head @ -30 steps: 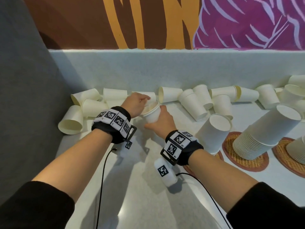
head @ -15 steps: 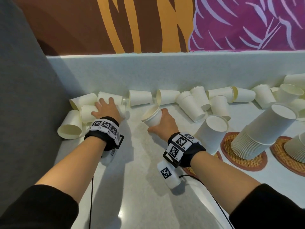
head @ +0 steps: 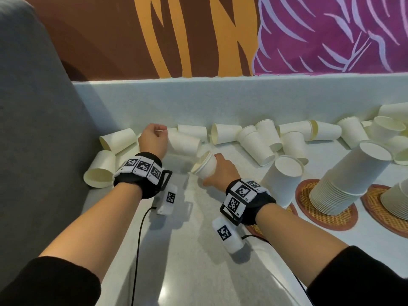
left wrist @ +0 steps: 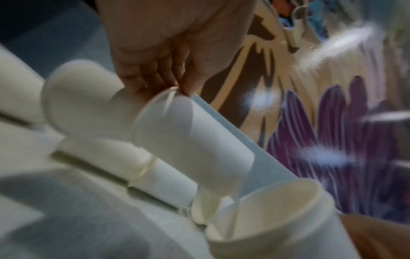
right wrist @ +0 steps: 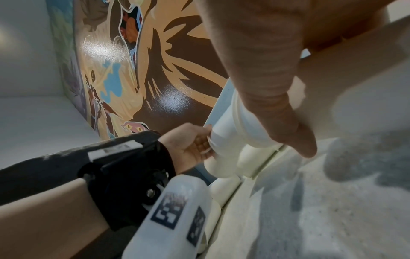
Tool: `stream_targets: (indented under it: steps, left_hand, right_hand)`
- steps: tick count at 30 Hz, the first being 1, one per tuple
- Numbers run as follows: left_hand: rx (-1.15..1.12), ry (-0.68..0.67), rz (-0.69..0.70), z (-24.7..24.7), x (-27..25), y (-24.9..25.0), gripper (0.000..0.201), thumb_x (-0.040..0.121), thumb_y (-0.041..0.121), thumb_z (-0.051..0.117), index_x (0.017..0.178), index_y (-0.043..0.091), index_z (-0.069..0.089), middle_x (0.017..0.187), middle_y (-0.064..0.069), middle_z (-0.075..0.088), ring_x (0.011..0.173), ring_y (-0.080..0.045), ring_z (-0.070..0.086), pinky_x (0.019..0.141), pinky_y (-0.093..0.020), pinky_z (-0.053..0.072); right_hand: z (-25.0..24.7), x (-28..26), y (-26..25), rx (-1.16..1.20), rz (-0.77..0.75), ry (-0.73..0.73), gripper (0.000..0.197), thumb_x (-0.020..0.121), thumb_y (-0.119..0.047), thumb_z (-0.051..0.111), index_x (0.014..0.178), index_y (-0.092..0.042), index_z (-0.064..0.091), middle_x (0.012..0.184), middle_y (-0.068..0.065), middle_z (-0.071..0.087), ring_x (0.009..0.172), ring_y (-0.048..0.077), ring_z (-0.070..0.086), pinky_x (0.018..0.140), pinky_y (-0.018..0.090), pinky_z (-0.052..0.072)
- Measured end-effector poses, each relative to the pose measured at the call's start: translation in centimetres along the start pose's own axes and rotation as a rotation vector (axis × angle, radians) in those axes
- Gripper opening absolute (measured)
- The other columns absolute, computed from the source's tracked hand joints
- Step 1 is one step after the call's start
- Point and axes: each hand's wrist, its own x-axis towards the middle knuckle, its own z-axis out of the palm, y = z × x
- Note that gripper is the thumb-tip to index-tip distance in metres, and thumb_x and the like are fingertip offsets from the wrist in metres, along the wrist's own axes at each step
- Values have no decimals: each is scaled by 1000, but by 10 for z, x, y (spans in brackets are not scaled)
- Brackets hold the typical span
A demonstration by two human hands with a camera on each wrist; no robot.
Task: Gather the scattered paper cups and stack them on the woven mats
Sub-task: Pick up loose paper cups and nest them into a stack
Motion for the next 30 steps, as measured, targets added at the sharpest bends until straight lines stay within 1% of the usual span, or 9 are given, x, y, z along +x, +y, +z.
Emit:
stream_targets:
  steps: [5, 10, 14, 18, 21, 23, 25, 28, 30]
  left_hand:
    - [16, -199, 231, 7, -30, 25, 22, 93, 7, 49, 111, 8, 62, 89, -3, 57, 82, -17, 52, 79, -22, 40]
    - [12, -300, 255, -3, -42, 30, 28, 93, 13, 52, 121, 9, 54, 94, -8, 63, 91, -20, 55, 82, -23, 41]
    - [90, -450, 282, -5, -54, 33, 18, 93, 20, 55, 104, 12, 67, 99, -7, 68, 97, -21, 60, 83, -26, 43]
    - [-5, -413, 246, -5, -75, 42, 25, 95, 23, 53, 105, 7, 69, 94, -4, 62, 88, -15, 53, 72, -23, 43]
    - [-122, -378, 161, -8, -82, 40, 29, 95, 27, 53, 91, 3, 69, 87, 1, 55, 86, -16, 51, 70, -15, 38]
    - [-161, -418, 142, -10, -85, 39, 30, 96, 29, 51, 80, 8, 66, 78, 5, 54, 78, -14, 51, 68, -20, 40]
    - [-179, -463, 138, -11, -88, 40, 29, 97, 30, 49, 83, 10, 65, 75, 4, 57, 73, -13, 51, 71, -27, 43]
    - [-208, -465, 135, -11, -91, 45, 24, 95, 31, 51, 89, 13, 64, 83, -1, 61, 80, -18, 55, 79, -38, 50]
    - [-247, -430, 104, -10, -92, 53, 22, 97, 30, 48, 92, 14, 62, 89, -5, 60, 82, -21, 53, 77, -38, 48]
  right_hand:
    - [-9, -5, 3, 96, 14, 43, 75, 69, -25, 77, 131, -12, 38, 122, 11, 53, 112, 31, 52, 88, 39, 46]
    - [-25, -18, 10, 117, -22, 102, 75, 68, -27, 79, 130, -12, 39, 121, 9, 55, 110, 28, 54, 85, 34, 44]
    - [-24, -29, 3, 184, -92, 136, 75, 68, -30, 79, 131, -15, 41, 124, 6, 56, 111, 25, 55, 87, 34, 46]
    - [-22, -38, 0, 230, -126, 185, 76, 67, -32, 77, 131, -18, 38, 122, 6, 56, 108, 25, 56, 88, 38, 48]
    - [-25, -43, 1, 238, -149, 193, 78, 65, -32, 77, 132, -21, 37, 121, 5, 55, 106, 24, 56, 90, 41, 49]
    - [-26, -47, 0, 247, -151, 187, 79, 65, -31, 77, 133, -22, 37, 122, 4, 55, 108, 24, 56, 92, 42, 49]
    - [-27, -52, -2, 244, -150, 193, 79, 65, -29, 77, 133, -21, 37, 122, 5, 54, 108, 25, 56, 92, 42, 49]
    - [-32, -60, -8, 196, -181, 203, 78, 66, -25, 77, 133, -20, 37, 122, 8, 51, 107, 27, 55, 88, 38, 49]
    - [-43, -70, -13, 170, -232, 247, 77, 68, -20, 76, 134, -20, 37, 124, 7, 47, 108, 26, 54, 86, 35, 46]
